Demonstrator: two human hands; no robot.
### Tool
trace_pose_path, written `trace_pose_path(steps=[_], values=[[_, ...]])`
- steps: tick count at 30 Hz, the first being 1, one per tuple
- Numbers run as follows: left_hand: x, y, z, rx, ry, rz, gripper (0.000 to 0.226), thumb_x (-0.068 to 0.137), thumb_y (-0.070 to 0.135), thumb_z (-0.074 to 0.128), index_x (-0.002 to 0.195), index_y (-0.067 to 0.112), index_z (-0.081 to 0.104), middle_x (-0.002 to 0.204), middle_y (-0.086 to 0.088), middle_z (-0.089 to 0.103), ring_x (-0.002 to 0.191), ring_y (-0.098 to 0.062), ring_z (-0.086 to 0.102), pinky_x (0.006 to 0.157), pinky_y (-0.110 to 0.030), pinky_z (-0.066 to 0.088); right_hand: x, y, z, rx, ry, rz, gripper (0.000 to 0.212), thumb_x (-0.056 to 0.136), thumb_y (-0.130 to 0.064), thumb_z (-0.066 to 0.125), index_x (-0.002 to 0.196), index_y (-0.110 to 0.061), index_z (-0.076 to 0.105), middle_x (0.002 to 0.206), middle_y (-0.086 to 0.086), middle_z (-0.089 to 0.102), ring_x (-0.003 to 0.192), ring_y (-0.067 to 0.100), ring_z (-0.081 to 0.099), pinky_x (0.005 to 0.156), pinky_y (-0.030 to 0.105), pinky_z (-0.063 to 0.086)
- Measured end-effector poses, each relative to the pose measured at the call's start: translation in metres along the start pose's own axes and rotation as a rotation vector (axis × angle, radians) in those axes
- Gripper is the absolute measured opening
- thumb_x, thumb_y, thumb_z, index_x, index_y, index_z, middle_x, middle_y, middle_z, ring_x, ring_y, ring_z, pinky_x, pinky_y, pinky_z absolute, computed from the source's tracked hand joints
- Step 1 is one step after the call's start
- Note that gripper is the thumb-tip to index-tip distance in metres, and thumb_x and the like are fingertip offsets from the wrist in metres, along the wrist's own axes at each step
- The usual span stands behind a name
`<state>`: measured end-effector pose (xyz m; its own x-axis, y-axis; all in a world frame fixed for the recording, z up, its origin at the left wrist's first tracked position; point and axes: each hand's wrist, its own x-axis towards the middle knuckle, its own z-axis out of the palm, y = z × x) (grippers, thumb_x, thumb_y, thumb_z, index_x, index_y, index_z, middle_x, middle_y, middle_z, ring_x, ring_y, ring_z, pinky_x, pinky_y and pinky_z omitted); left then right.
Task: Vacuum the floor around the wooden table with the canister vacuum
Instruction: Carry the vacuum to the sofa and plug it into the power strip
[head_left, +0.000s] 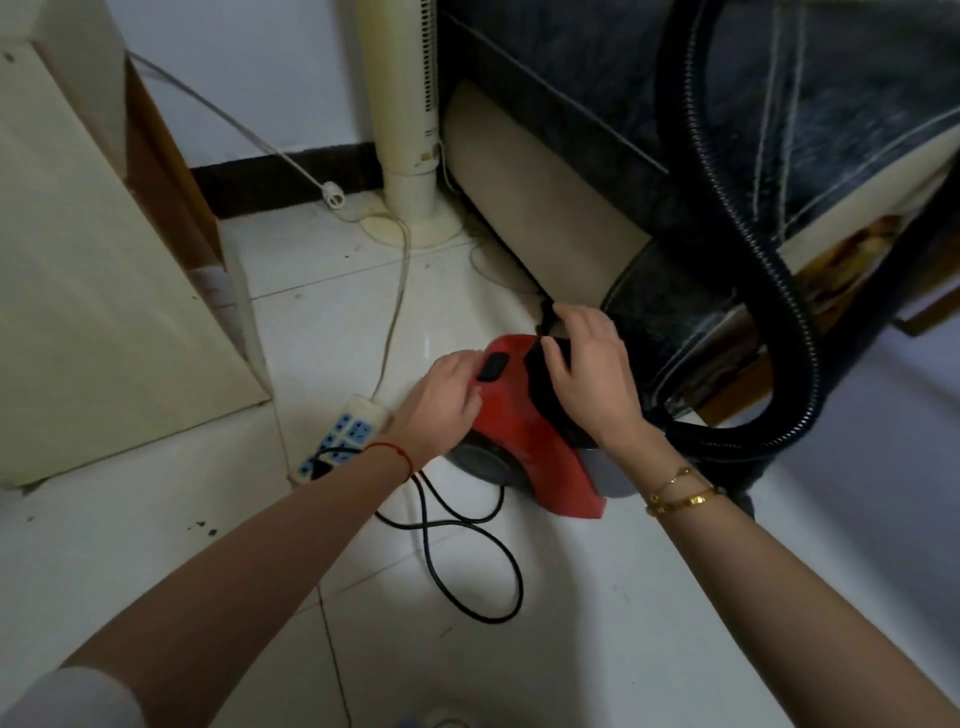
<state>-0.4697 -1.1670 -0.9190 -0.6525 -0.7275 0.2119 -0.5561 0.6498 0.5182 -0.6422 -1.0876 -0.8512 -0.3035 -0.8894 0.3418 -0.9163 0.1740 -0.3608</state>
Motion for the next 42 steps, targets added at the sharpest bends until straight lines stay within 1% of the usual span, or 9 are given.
trace_pose_path(steps=[4,7,10,12,15,20,24,33,42], values=[[0.010,0.005,0.013,-0.008,-0.087,0.006,0.049,0.095,0.011,0.042,0.143,0.005,0.036,0.142,-0.011,0.043,0.130,-0.024,0.038,0.109,-0.027,0.028,-0.007,0.012,-0.020,-0.043,0.090,-0.010,0.035,0.097,-0.023,0.048,0.129,-0.009,0.054,0.126,0.008,0.056,0.122,0.025,0.048,0.105,0.038,0.039],[0.016,0.010,0.021,-0.026,-0.113,-0.020,0.049,0.096,0.010,0.042,0.144,0.004,0.034,0.143,-0.013,0.042,0.131,-0.026,0.038,0.111,-0.030,0.027,-0.014,0.011,-0.043,-0.139,0.241,-0.110,0.025,0.098,-0.021,0.044,0.115,-0.010,0.060,0.113,0.006,0.060,0.105,0.023,0.053,0.087,0.035,0.042],[0.022,0.009,0.029,-0.014,-0.135,-0.028,0.049,0.097,0.013,0.041,0.145,0.003,0.033,0.143,-0.014,0.041,0.132,-0.026,0.037,0.113,-0.033,0.027,-0.018,0.011,-0.067,-0.207,0.432,-0.200,0.015,0.096,-0.014,0.050,0.100,-0.007,0.062,0.101,0.009,0.060,0.088,0.026,0.053,0.073,0.038,0.041],[0.024,0.011,0.032,-0.012,-0.151,-0.037,0.049,0.097,0.014,0.040,0.144,0.003,0.033,0.143,-0.014,0.042,0.131,-0.026,0.037,0.113,-0.034,0.027,-0.018,0.016,-0.080,-0.262,0.552,-0.185,0.013,0.093,-0.013,0.056,0.100,-0.006,0.063,0.101,0.011,0.061,0.089,0.027,0.053,0.072,0.038,0.041],[0.025,0.015,0.035,0.004,-0.149,-0.044,0.048,0.098,0.015,0.040,0.144,0.001,0.034,0.143,-0.016,0.042,0.132,-0.026,0.038,0.114,-0.034,0.026,-0.018,0.027,-0.092,-0.322,0.643,-0.069,0.027,0.089,-0.021,0.061,0.112,-0.007,0.061,0.112,0.013,0.059,0.102,0.027,0.051,0.082,0.035,0.040],[0.021,0.016,0.035,0.033,-0.166,-0.066,0.051,0.097,0.017,0.039,0.145,0.003,0.032,0.146,-0.013,0.038,0.133,-0.025,0.036,0.114,-0.033,0.027,-0.017,0.038,-0.103,-0.394,0.638,0.079,0.048,0.087,-0.031,0.059,0.130,-0.011,0.051,0.129,0.012,0.051,0.119,0.026,0.043,0.098,0.035,0.036],[0.023,0.017,0.032,-0.001,-0.212,-0.091,0.053,0.094,0.010,0.039,0.146,0.004,0.030,0.147,-0.012,0.037,0.132,-0.026,0.036,0.113,-0.035,0.029,-0.014,0.042,-0.105,-0.405,0.566,0.161,0.058,0.088,-0.039,0.057,0.138,-0.013,0.043,0.135,0.009,0.048,0.124,0.026,0.041,0.101,0.036,0.035],[0.030,0.029,0.027,-0.052,-0.241,-0.241,0.057,0.089,0.013,0.041,0.145,0.013,0.033,0.140,-0.006,0.041,0.126,-0.024,0.042,0.107,-0.037,0.035,-0.004,0.044,-0.099,-0.295,0.568,0.161,0.044,0.098,-0.038,0.043,0.135,-0.014,0.048,0.123,0.003,0.056,0.115,0.022,0.045,0.093,0.034,0.035],[0.028,0.027,0.028,-0.057,-0.244,-0.212,0.053,0.092,0.017,0.039,0.144,0.012,0.034,0.141,-0.005,0.041,0.126,-0.022,0.042,0.107,-0.040,0.036,-0.001,0.047,-0.104,-0.217,0.529,0.155,0.044,0.098,-0.040,0.046,0.133,-0.015,0.049,0.121,0.001,0.058,0.111,0.019,0.047,0.091,0.031,0.034]])
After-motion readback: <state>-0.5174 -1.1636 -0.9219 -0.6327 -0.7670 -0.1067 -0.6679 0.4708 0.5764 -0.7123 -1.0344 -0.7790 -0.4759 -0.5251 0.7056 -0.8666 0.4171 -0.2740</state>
